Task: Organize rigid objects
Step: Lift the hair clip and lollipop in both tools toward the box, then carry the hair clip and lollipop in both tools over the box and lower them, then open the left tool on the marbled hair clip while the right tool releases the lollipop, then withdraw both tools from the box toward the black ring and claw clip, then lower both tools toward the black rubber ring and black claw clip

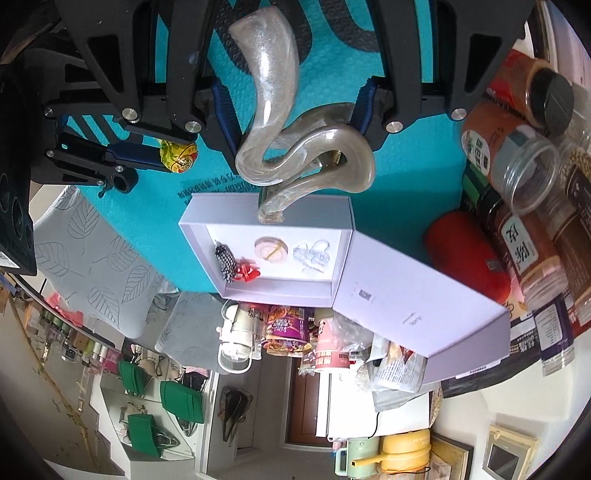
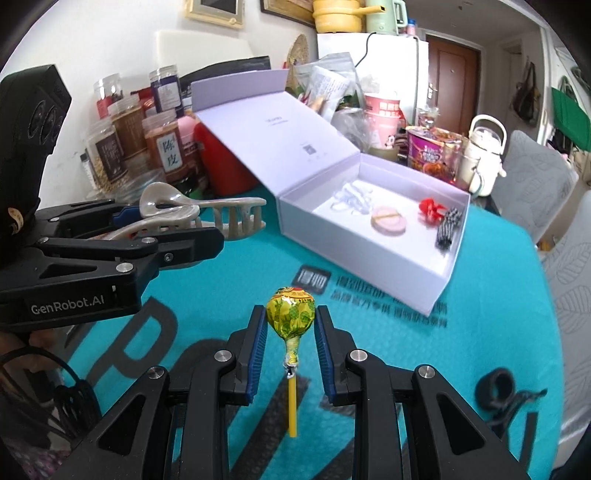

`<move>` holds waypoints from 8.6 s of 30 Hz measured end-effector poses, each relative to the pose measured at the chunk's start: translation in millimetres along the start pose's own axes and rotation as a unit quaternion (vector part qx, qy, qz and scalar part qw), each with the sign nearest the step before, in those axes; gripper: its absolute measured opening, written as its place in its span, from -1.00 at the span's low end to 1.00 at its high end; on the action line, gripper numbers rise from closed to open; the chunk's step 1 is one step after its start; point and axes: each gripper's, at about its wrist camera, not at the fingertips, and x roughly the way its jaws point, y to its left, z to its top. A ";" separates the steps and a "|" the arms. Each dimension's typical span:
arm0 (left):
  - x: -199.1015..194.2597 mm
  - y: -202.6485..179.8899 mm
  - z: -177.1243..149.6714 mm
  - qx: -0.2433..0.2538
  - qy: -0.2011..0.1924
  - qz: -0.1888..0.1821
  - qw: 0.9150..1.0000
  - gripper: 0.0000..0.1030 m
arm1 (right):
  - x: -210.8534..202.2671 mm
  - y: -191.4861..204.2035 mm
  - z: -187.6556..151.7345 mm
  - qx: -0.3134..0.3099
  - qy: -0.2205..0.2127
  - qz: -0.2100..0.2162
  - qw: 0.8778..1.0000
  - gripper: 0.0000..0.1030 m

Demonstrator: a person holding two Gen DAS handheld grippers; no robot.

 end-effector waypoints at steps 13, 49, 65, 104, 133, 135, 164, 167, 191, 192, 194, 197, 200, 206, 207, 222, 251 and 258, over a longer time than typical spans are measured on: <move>14.2 -14.5 47.5 0.031 -0.029 -0.019 0.999 0.01 | -7.1 -35.1 40.3 0.007 -0.021 -0.016 1.000 -0.50; 120.0 4.7 166.4 0.020 -0.077 -0.005 0.997 0.01 | 41.5 -135.3 147.6 0.039 -0.082 -0.072 0.993 -0.50; 198.9 2.2 140.8 0.046 0.010 -0.018 0.999 0.01 | 112.8 -159.3 129.2 0.049 -0.018 -0.067 0.996 -0.50; 247.9 -2.5 123.0 0.037 0.126 0.006 0.991 0.09 | 154.8 -178.5 111.7 0.067 0.058 -0.076 0.993 -0.32; 129.7 -30.5 167.6 0.042 0.015 0.013 0.999 0.13 | 44.6 -153.0 133.0 0.063 -0.025 -0.118 0.991 -0.32; 118.1 -33.7 168.7 0.044 0.007 0.014 0.999 0.13 | 31.6 -148.3 134.5 0.060 -0.034 -0.119 0.990 -0.32; -0.5 -83.5 109.9 0.065 -0.047 -0.007 0.997 0.41 | -95.9 -90.8 69.8 0.039 -0.091 -0.157 0.983 -0.31; -6.5 -86.5 102.6 0.067 -0.045 -0.008 0.997 0.42 | -103.0 -87.1 59.0 0.045 -0.094 -0.158 0.982 -0.28; -0.8 -128.6 35.6 0.090 -0.017 -0.041 0.995 0.60 | -114.7 -92.9 -24.7 0.095 -0.058 -0.198 0.974 -0.06; 2.6 -129.4 33.4 0.089 -0.011 -0.042 0.995 0.60 | -113.9 -94.2 -27.5 0.099 -0.056 -0.199 0.973 -0.06; 8.6 -130.3 29.4 0.088 -0.002 -0.044 0.995 0.60 | -111.3 -97.3 -33.3 0.107 -0.050 -0.199 0.973 -0.06; 18.5 -131.3 23.6 0.084 0.014 -0.049 0.995 0.60 | -106.0 -103.0 -42.6 0.120 -0.040 -0.204 0.971 -0.06; 28.1 -131.9 18.2 0.080 0.030 -0.054 0.995 0.60 | -100.9 -108.7 -51.7 0.133 -0.032 -0.211 0.968 -0.06; 43.6 -134.6 8.1 0.079 0.053 -0.061 0.994 0.60 | -89.4 -121.0 -67.1 0.157 -0.011 -0.213 0.964 -0.05; 46.2 -135.2 6.6 0.079 0.057 -0.060 0.993 0.60 | -86.6 -123.8 -69.6 0.160 -0.007 -0.213 0.964 -0.05; 95.2 -130.5 -8.9 0.061 0.103 -0.061 0.991 0.60 | -45.4 -152.5 -89.3 0.190 0.041 -0.216 0.957 0.36; 141.0 -186.3 -12.4 0.108 0.141 -0.118 0.977 0.60 | -52.1 -179.4 -133.3 0.198 0.075 -0.197 0.957 -0.10; 153.1 -215.7 -18.6 0.158 0.146 -0.127 0.968 0.60 | -72.5 -189.6 -147.7 0.207 0.075 -0.205 0.954 -0.12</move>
